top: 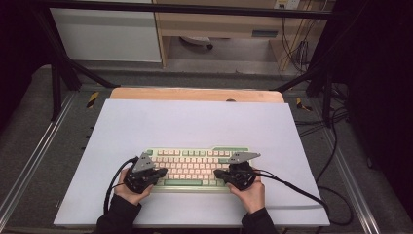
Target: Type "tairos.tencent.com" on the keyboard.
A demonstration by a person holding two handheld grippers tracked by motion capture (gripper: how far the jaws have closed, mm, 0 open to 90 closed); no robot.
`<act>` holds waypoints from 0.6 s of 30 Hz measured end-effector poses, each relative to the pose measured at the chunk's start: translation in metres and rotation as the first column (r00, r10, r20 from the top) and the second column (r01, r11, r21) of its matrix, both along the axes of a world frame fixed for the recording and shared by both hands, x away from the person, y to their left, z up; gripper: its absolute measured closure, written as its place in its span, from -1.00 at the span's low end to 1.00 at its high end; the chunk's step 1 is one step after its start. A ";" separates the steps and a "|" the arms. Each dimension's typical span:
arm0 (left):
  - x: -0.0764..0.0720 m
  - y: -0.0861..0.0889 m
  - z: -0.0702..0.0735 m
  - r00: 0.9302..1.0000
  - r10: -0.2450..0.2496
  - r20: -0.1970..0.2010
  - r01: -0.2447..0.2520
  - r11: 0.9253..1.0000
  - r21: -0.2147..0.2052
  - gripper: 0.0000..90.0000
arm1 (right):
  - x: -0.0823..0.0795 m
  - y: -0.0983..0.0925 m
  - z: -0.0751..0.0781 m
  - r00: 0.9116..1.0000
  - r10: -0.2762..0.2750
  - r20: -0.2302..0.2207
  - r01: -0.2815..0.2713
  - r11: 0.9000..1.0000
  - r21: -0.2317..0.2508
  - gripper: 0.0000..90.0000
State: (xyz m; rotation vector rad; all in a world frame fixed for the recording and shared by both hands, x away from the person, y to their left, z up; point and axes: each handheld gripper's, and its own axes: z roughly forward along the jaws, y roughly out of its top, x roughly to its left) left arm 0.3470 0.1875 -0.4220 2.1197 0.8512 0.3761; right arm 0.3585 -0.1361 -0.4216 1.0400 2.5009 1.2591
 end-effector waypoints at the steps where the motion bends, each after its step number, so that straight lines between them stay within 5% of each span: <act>1: 0.000 -0.001 0.000 1.000 -0.002 0.000 0.002 1.000 0.000 1.00 | 0.000 0.000 0.000 1.000 0.000 -0.001 0.000 1.000 0.000 1.00; 18: 0.000 -0.017 -0.006 1.000 -0.029 -0.011 0.029 0.999 0.018 1.00 | -0.001 0.000 -0.001 1.000 0.007 -0.002 -0.007 1.000 0.003 1.00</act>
